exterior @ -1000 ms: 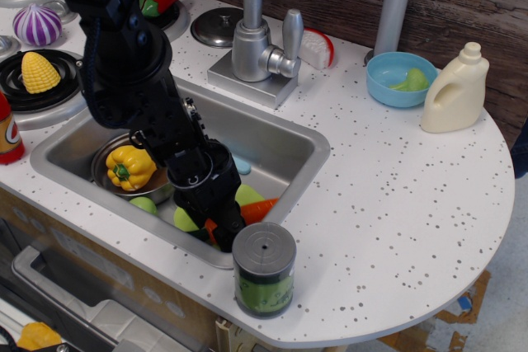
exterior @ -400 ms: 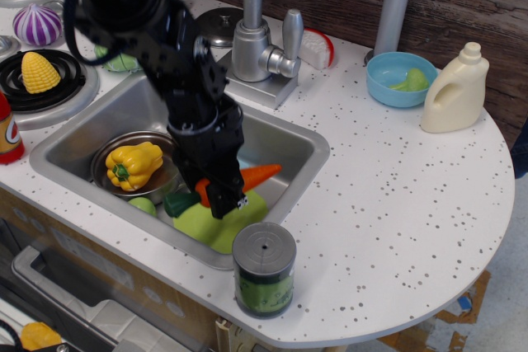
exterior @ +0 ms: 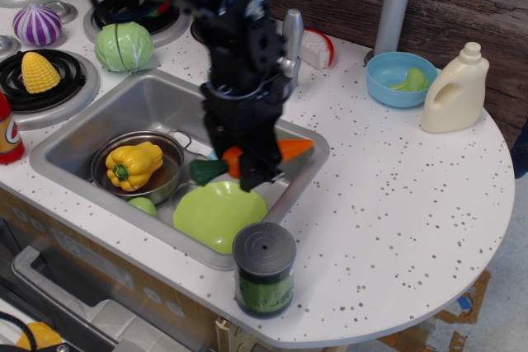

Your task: Take carrot off plate

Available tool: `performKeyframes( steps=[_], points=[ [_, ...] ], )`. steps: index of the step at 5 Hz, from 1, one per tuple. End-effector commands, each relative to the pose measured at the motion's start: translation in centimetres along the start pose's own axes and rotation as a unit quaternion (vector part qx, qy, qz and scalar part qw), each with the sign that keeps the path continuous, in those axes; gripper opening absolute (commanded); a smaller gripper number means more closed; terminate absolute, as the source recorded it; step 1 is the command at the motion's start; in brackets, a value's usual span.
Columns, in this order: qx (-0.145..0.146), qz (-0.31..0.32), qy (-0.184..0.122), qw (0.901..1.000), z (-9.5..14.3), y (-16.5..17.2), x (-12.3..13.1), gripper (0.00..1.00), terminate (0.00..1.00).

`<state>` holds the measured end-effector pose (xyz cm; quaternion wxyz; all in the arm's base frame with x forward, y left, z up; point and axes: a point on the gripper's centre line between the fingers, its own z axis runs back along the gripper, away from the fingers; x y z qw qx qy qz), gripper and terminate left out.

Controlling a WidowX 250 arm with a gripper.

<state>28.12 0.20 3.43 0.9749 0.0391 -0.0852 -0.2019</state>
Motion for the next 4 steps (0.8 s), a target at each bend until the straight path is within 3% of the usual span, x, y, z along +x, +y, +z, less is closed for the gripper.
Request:
performKeyframes(
  steps=[1, 2, 3, 4],
  points=[
    [-0.032, -0.047, -0.036, 0.9977, 0.1, -0.8, 2.9, 0.00, 0.00],
    [-0.057, -0.080, -0.046, 0.9941, -0.3, -1.9, 3.8, 0.00, 0.00],
    [-0.062, -0.072, -0.068, 0.9931, -1.2, -2.5, 4.2, 1.00, 0.00],
    [-0.061, -0.038, -0.111, 0.9912, -2.1, -3.1, 4.1, 1.00, 0.00]
  ],
)
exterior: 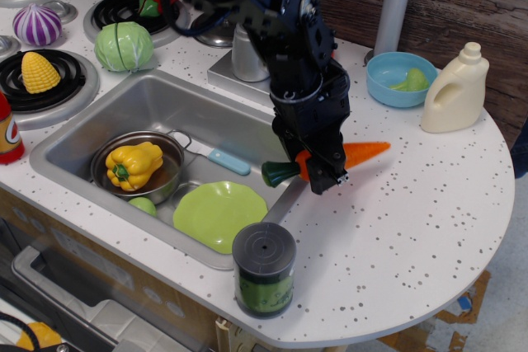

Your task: Take carrot off plate

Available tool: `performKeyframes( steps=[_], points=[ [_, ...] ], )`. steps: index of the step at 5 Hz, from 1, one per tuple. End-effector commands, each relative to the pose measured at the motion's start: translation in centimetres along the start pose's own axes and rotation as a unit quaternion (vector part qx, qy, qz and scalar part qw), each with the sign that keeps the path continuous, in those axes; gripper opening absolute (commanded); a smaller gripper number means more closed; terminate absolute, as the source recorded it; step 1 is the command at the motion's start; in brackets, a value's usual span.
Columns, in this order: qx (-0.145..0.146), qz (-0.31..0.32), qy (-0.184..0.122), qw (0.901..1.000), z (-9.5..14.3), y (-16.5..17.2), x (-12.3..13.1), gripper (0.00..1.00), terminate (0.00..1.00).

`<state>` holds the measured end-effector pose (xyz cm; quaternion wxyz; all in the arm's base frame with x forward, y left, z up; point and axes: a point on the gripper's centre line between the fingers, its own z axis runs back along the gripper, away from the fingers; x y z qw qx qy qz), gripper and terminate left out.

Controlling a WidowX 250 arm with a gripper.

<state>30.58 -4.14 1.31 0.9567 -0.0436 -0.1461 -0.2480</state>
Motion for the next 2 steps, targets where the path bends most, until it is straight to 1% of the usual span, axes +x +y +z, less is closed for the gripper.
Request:
performKeyframes(
  steps=[1, 2],
  points=[
    [0.012, -0.002, -0.031, 0.9994, 0.22, 0.18, 0.45, 1.00, 0.00],
    [0.012, -0.002, -0.031, 0.9994, 0.22, 0.18, 0.45, 1.00, 1.00]
  ],
)
